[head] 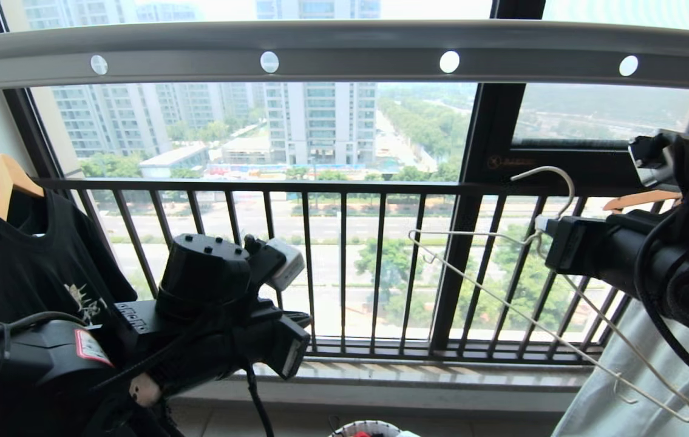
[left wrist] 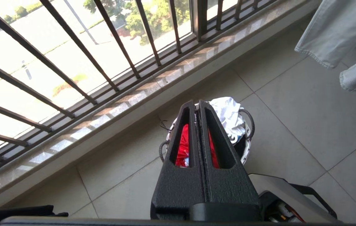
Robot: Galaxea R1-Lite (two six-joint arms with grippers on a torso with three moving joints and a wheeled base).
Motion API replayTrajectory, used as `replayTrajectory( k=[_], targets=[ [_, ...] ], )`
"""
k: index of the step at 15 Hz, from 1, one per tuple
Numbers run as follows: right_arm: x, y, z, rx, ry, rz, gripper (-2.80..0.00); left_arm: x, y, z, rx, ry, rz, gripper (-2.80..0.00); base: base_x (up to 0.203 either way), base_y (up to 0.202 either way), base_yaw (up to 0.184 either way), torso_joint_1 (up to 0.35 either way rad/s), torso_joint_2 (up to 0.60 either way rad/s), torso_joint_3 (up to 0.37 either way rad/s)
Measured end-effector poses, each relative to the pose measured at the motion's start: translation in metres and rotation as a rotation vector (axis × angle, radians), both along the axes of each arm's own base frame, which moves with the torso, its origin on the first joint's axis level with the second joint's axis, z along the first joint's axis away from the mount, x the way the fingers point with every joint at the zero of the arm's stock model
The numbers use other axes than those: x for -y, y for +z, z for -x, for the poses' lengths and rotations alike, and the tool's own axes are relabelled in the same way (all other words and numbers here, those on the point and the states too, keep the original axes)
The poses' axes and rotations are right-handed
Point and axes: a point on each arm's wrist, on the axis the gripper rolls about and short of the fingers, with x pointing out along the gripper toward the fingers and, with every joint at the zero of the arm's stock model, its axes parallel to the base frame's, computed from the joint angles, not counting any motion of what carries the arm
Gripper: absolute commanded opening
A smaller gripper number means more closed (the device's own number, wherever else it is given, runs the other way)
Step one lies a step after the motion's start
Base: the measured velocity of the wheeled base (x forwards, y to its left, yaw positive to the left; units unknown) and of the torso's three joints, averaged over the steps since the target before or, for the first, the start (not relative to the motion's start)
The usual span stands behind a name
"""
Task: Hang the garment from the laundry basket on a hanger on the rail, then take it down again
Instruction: Hang the clothes rack on the clothesline
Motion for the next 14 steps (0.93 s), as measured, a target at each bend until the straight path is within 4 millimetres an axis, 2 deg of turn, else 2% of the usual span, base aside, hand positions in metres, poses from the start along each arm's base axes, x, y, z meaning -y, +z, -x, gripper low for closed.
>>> replayTrajectory(
  k=[3, 9, 14],
  targets=[
    [0.015, 0.012, 0.007, 0.016, -0.074, 0.009, -2.8, 0.001, 0.014, 0.001, 0.003, 0.026, 0.084, -2.8, 0.0, 0.0, 0.0, 0.0, 0.0, 0.0],
    [0.051, 0.046, 0.009, 0.11, -0.225, 0.064, -2.8, 0.0, 0.023, 0.005, 0.025, 0.021, 0.11, -2.8, 0.0, 0.0, 0.0, 0.0, 0.0, 0.0],
    [0.061, 0.069, 0.003, 0.174, -0.281, 0.09, -2.8, -0.002, 0.025, 0.007, 0.032, 0.021, 0.112, -2.8, 0.0, 0.0, 0.0, 0.0, 0.0, 0.0]
  ],
)
